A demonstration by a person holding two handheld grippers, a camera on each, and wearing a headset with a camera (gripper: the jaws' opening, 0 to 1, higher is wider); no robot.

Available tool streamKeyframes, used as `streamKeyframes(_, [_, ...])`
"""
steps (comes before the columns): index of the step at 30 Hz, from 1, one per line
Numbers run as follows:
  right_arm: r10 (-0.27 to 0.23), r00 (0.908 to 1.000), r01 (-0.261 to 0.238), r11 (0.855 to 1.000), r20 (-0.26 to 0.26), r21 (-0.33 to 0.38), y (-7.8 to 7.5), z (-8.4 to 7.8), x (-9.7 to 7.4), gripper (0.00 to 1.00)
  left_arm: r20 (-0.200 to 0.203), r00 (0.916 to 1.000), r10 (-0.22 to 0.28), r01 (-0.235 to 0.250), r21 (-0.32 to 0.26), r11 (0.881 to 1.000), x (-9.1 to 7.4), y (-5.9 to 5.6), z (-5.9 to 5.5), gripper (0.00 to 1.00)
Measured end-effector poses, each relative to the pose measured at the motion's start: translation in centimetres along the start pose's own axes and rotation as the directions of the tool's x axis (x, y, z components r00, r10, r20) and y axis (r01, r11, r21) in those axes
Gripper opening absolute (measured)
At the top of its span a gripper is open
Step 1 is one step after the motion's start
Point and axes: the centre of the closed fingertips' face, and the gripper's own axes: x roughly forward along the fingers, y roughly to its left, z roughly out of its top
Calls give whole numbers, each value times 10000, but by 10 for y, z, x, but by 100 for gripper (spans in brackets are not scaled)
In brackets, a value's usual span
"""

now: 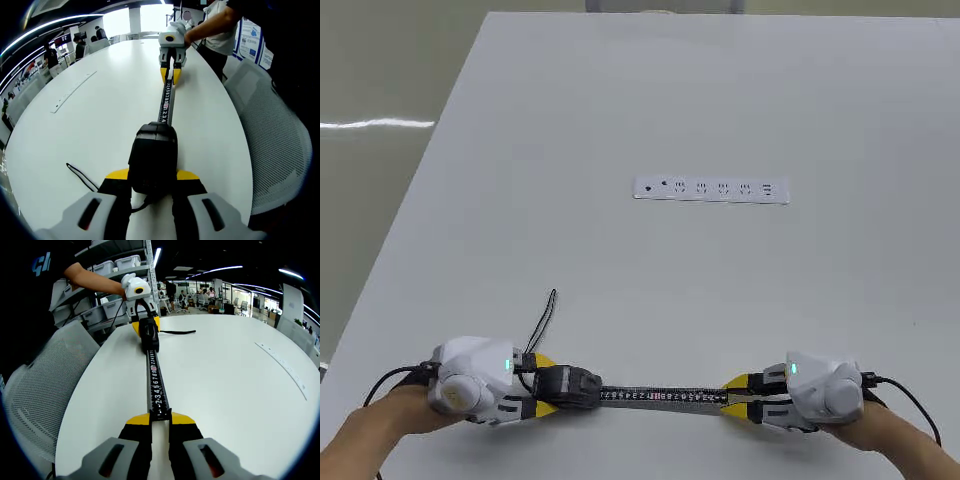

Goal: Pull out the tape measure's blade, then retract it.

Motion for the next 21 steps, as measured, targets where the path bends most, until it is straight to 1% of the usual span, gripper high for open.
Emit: streamKeyframes(21, [-59, 9999, 60, 10000, -117, 56, -1, -9, -12, 9, -44, 10000, -78, 79, 70, 9999, 0, 0, 0, 27])
